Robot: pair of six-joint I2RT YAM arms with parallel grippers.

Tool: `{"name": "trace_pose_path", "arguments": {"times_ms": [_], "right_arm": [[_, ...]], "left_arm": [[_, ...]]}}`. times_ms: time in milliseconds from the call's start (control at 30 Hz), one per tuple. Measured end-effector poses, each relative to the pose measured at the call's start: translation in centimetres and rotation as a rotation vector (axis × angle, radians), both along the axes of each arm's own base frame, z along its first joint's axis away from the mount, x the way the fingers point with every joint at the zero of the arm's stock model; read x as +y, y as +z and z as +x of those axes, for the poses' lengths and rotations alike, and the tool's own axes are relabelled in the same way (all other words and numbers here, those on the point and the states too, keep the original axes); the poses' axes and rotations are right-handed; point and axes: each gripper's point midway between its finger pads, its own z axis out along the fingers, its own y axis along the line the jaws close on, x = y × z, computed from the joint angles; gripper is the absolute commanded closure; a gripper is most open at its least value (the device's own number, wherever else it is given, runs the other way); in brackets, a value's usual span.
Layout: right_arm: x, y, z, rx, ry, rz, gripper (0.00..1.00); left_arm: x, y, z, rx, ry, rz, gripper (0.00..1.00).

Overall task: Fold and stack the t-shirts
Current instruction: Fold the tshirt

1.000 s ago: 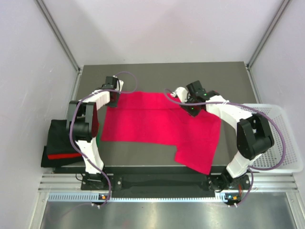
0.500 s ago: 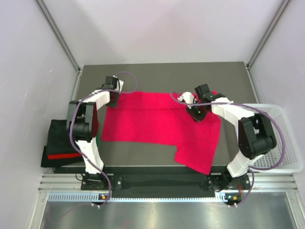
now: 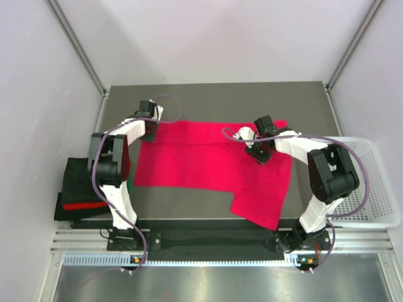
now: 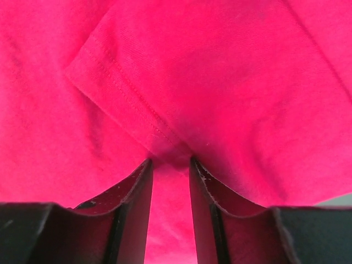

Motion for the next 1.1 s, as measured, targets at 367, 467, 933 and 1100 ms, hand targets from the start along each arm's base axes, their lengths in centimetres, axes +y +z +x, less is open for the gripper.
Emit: {"name": "trace_pose_path", "arguments": {"times_ms": [367, 467, 933, 1100], "right_arm": [[-0.2, 0.0, 1.2, -0.043, -0.006, -0.008, 0.87], [-0.3, 0.1, 1.4, -0.053, -0.016, -0.014, 0.95], [0.4, 5.5, -0.3, -0.176, -0.011, -0.031, 0.96], [1.0, 5.3, -1.6, -0.149, 0.009, -0.052, 0.96]], "left_arm": [[0.0, 0.0, 0.0, 0.000, 0.000, 0.000, 0.99], [0.0, 0.0, 0.0, 0.000, 0.000, 0.000, 0.99], [0.0, 0.0, 0.0, 0.001, 0.000, -0.001, 0.99], [0.0, 0.0, 0.0, 0.001, -0.001, -0.001, 0.99]]}}
